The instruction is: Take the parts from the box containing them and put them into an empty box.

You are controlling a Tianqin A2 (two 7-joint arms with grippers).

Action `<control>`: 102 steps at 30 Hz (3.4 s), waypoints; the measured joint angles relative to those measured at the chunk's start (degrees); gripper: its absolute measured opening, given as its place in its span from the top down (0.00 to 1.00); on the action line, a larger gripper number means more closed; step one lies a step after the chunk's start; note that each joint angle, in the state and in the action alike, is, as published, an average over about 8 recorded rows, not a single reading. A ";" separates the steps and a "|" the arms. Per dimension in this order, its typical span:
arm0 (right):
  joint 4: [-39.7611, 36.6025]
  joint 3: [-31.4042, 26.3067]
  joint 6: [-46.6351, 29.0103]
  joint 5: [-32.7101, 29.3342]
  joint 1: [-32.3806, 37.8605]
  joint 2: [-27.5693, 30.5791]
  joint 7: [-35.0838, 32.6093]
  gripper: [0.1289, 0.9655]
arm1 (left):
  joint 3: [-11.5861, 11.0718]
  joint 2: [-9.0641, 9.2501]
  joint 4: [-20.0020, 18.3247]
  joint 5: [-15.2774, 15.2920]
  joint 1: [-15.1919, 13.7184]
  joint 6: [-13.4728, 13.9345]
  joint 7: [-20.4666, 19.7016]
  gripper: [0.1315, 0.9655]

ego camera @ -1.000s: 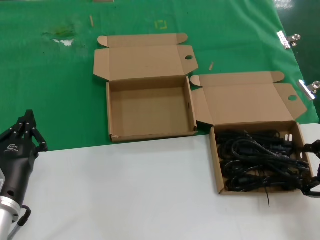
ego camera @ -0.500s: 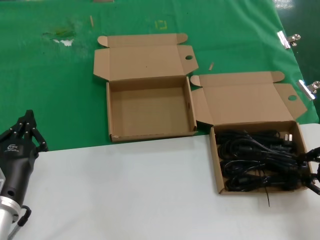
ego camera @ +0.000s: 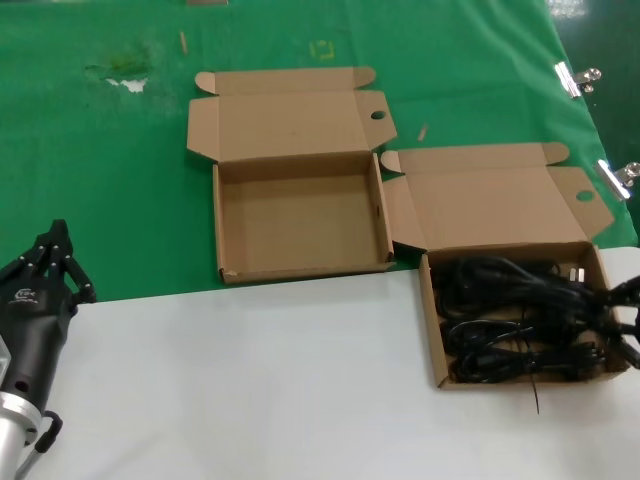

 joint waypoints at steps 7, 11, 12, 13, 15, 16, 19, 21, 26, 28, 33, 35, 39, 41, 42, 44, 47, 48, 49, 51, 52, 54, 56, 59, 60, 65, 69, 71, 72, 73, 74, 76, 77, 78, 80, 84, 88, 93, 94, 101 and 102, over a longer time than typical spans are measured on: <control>2.31 1.66 -0.14 -0.74 2.24 -0.98 2.30 0.92 | 0.00 0.00 0.00 0.00 0.00 0.00 0.00 0.99; 3.54 1.70 -0.13 -2.74 5.18 -3.40 4.26 0.92 | 0.00 0.00 0.00 0.00 0.00 0.00 0.00 0.99; 3.77 1.54 -0.15 -3.42 6.10 -4.26 4.74 0.92 | 0.00 0.00 0.00 0.00 0.00 0.00 0.00 0.99; 3.96 1.32 -0.19 -4.14 7.07 -5.21 5.17 0.92 | 0.00 0.00 0.00 0.00 0.00 0.00 0.00 0.99; 4.20 0.63 -0.30 -5.73 9.04 -7.48 5.91 0.92 | 0.00 0.00 0.00 0.00 0.00 0.00 0.00 0.99; 4.24 0.21 -0.38 -6.54 10.03 -8.72 6.20 0.92 | 0.00 0.00 0.00 0.00 0.00 0.00 0.00 0.99; 4.07 -1.23 -0.70 -8.88 12.77 -12.51 6.81 0.92 | 0.00 0.00 0.00 0.00 0.00 0.00 0.00 0.99; 3.71 -2.31 -0.93 -10.48 14.37 -15.14 7.02 0.92 | 0.00 0.00 0.00 0.00 0.00 0.00 0.00 0.99; 2.04 -5.00 -1.46 -14.25 17.78 -21.38 6.86 0.92 | 0.00 0.00 0.00 0.00 0.00 0.00 0.00 0.99; 1.09 -6.05 -1.60 -15.52 18.88 -23.67 6.48 0.92 | 0.00 0.00 0.00 0.00 0.00 0.00 0.00 0.99; -2.21 -8.47 -1.48 -17.89 20.94 -28.78 4.68 0.92 | 0.00 0.00 0.00 0.00 0.00 0.00 0.00 0.99; -3.92 -9.37 -1.22 -18.69 21.61 -30.73 3.73 0.92 | 0.00 0.00 0.00 0.00 0.00 0.00 0.00 0.99; -7.77 -10.86 -0.44 -20.11 22.83 -34.31 1.80 0.92 | 0.00 0.00 0.00 0.00 0.00 0.00 0.00 0.99; -9.77 -11.36 0.05 -20.64 23.43 -35.80 0.88 0.92 | 0.00 0.00 0.00 0.00 0.00 0.00 0.00 0.99; -10.82 -11.55 0.34 -20.88 23.75 -36.50 0.42 0.92 | 0.00 0.00 0.00 0.00 0.00 0.00 0.00 0.99; -13.02 -11.84 0.99 -21.30 24.45 -37.85 -0.49 0.92 | 0.00 0.00 0.00 0.00 0.00 0.00 0.00 0.99; -16.40 -12.07 2.16 -21.81 25.61 -39.66 -1.84 0.92 | 0.00 0.00 0.00 0.00 0.00 0.00 0.00 0.99; -17.52 -12.10 2.58 -21.95 26.01 -40.22 -2.28 0.92 | 0.00 0.00 0.00 0.00 0.00 0.00 0.00 0.99; -18.60 -12.11 2.99 -22.06 26.41 -40.73 -2.68 0.92 | 0.00 0.00 0.00 0.00 0.00 0.00 0.00 0.99; -20.63 -12.08 3.77 -22.27 27.18 -41.70 -3.40 0.92 | 0.00 0.00 0.00 0.00 0.00 0.00 0.00 0.99; -21.58 -12.04 4.15 -22.39 27.54 -42.15 -3.70 0.92 | 0.00 0.00 0.00 0.00 0.00 0.00 0.00 0.99; -23.26 -11.95 4.85 -22.63 28.16 -42.97 -4.19 0.92 | 0.00 0.00 0.00 0.00 0.00 0.00 0.00 0.99; -24.75 -11.83 5.48 -22.83 28.67 -43.72 -4.59 0.92 | 0.00 0.00 0.00 0.00 0.00 0.00 0.00 0.99; -26.55 -11.69 6.32 -23.05 29.19 -44.64 -5.16 0.92 | 0.00 0.00 0.00 0.00 0.00 0.00 0.00 0.99; -27.03 -11.65 6.56 -23.09 29.31 -44.89 -5.36 0.92 | 0.00 0.00 0.00 0.00 0.00 0.00 0.00 0.99; -28.81 -11.43 7.66 -23.30 29.62 -45.92 -6.27 0.92 | 0.00 0.00 0.00 0.00 0.00 0.00 0.00 0.99; -29.69 -11.10 8.39 -23.80 29.70 -46.56 -6.57 0.92 | 0.00 0.00 0.00 0.00 0.00 0.00 0.00 0.99; -30.02 -10.92 8.67 -24.07 29.71 -46.83 -6.64 0.92 | 0.00 0.00 0.00 0.00 0.00 0.00 0.00 0.99; -30.14 -10.84 8.77 -24.19 29.70 -46.94 -6.66 0.92 | 0.00 0.00 0.00 0.00 0.00 0.00 0.00 0.99; -30.25 -10.76 8.85 -24.29 29.69 -47.04 -6.68 0.92 | 0.00 0.00 0.00 0.00 0.00 0.00 0.00 0.99; -30.33 -10.68 8.91 -24.37 29.68 -47.13 -6.71 0.91 | 0.00 0.00 0.00 0.00 0.00 0.00 0.00 0.99; -30.41 -10.56 8.97 -24.48 29.62 -47.26 -6.78 0.90 | 0.00 0.00 0.00 0.00 0.00 0.00 0.00 0.99; -30.42 -10.51 8.98 -24.51 29.58 -47.31 -6.82 0.90 | 0.00 0.00 0.00 0.00 0.00 0.00 0.00 0.99; -30.40 -10.46 8.98 -24.54 29.53 -47.36 -6.86 0.89 | 0.00 0.00 0.00 0.00 0.00 0.00 0.00 0.99; -30.29 -10.36 8.94 -24.60 29.42 -47.41 -6.92 0.88 | 0.00 0.00 0.00 0.00 0.00 0.00 0.00 0.99; -29.71 -10.08 8.69 -24.83 29.09 -47.37 -6.85 0.83 | 0.00 0.00 0.00 0.00 0.00 0.00 0.00 0.99; -28.47 -9.42 8.20 -25.44 28.56 -47.05 -6.04 0.77 | 0.00 0.00 0.00 0.00 0.00 0.00 0.00 0.99; -25.56 -7.57 7.19 -27.09 27.33 -46.32 -3.42 0.68 | 0.00 0.00 0.00 0.00 0.00 0.00 0.01 0.99; -24.78 -7.01 6.97 -27.54 26.99 -46.15 -2.70 0.66 | 0.00 0.00 0.00 0.00 0.00 0.00 0.01 0.99; -18.56 -2.23 5.40 -30.55 23.96 -44.70 2.37 0.49 | 0.00 0.00 0.00 0.00 0.00 0.00 0.01 0.99; -17.59 -1.51 5.16 -30.88 23.45 -44.44 3.00 0.46 | 0.00 0.00 0.00 0.00 0.00 0.00 0.01 0.99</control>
